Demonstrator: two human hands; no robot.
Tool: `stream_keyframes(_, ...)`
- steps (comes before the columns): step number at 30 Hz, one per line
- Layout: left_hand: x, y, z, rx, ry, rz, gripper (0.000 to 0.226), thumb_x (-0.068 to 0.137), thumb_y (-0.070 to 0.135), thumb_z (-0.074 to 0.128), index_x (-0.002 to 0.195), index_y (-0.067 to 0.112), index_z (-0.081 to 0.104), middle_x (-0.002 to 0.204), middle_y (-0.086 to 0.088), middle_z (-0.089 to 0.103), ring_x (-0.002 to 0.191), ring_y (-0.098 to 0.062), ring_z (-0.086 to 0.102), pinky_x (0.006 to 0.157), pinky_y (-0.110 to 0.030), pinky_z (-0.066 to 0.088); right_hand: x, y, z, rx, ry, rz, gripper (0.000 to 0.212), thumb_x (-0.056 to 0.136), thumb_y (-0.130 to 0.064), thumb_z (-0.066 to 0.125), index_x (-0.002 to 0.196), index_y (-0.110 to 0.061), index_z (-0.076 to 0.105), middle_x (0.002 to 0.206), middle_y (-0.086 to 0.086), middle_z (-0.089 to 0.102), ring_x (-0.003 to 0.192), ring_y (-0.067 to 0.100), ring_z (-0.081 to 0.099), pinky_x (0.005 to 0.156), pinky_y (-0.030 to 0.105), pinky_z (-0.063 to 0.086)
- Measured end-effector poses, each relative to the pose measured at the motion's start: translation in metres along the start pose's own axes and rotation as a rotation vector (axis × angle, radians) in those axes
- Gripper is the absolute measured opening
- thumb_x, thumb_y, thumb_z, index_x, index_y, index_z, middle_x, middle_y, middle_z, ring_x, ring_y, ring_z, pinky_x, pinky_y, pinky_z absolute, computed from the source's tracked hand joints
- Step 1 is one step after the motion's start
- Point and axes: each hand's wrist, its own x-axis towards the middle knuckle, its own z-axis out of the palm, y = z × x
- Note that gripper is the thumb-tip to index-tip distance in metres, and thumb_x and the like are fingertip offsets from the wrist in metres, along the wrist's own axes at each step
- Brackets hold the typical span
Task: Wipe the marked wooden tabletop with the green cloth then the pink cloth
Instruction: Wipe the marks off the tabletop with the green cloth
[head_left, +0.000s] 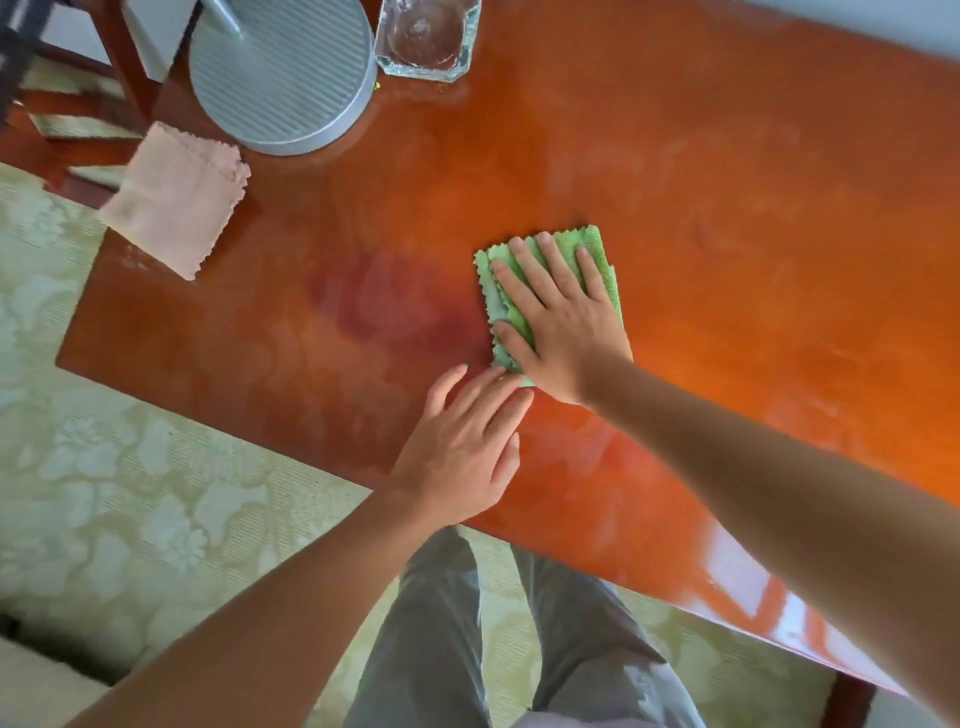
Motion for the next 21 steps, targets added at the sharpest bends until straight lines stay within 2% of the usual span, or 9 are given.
stream_keyframes(4,-0.016,-0.031,-0.015,0.038,-0.031,0.0,0.046,0.094,0.018,0.054,0.133,-0.004,0.061,0.138,-0.018,0.062,0.131,-0.033,0.056,0.12,-0.045,0.029,-0.036,-0.019,0.011,0.024,0.02,0.136,0.069,0.104,-0.058,0.015,0.164,-0.023,0.014,0.171,0.003,0.009,0.158,0.028,0.0,0.127,0.051,0.001)
stream_keyframes(9,-0.024,-0.074,-0.033,0.032,-0.091,0.045,0.049,0.094,0.017,0.045,0.133,-0.008,0.06,0.141,-0.021,0.059,0.132,-0.033,0.056,0.118,-0.047,0.038,-0.073,-0.068,0.029,0.037,0.066,0.288,0.069,0.104,-0.056,0.021,0.163,-0.02,0.019,0.17,0.006,0.015,0.158,0.03,0.005,0.126,0.055,0.009)
stream_keyframes(12,-0.04,-0.107,-0.042,-0.028,-0.105,0.098,0.048,0.09,0.013,0.056,0.135,-0.004,0.06,0.144,-0.02,0.056,0.133,-0.033,0.055,0.113,-0.048,0.043,-0.078,-0.111,0.037,0.047,0.063,0.392,0.07,0.104,-0.057,0.021,0.163,-0.019,0.018,0.17,0.006,0.013,0.158,0.03,0.003,0.126,0.055,0.01)
stream_keyframes(16,-0.07,-0.167,-0.058,-0.005,-0.092,0.169,0.045,0.084,0.013,0.064,0.129,0.009,0.067,0.142,-0.011,0.059,0.124,-0.03,0.059,0.098,-0.046,0.048,-0.048,-0.176,0.039,0.051,0.052,0.404,0.072,0.103,-0.057,0.024,0.163,-0.018,0.018,0.17,0.007,0.012,0.158,0.031,0.002,0.126,0.055,0.009)
stream_keyframes(21,-0.105,-0.242,-0.068,0.044,-0.054,0.099,0.041,0.082,0.013,0.066,0.123,0.013,0.07,0.136,-0.009,0.063,0.123,-0.029,0.059,0.1,-0.049,0.041,0.006,-0.25,0.037,0.093,0.048,0.402,0.073,0.102,-0.057,0.028,0.163,-0.018,0.017,0.171,0.007,0.01,0.158,0.031,0.001,0.126,0.056,0.008)
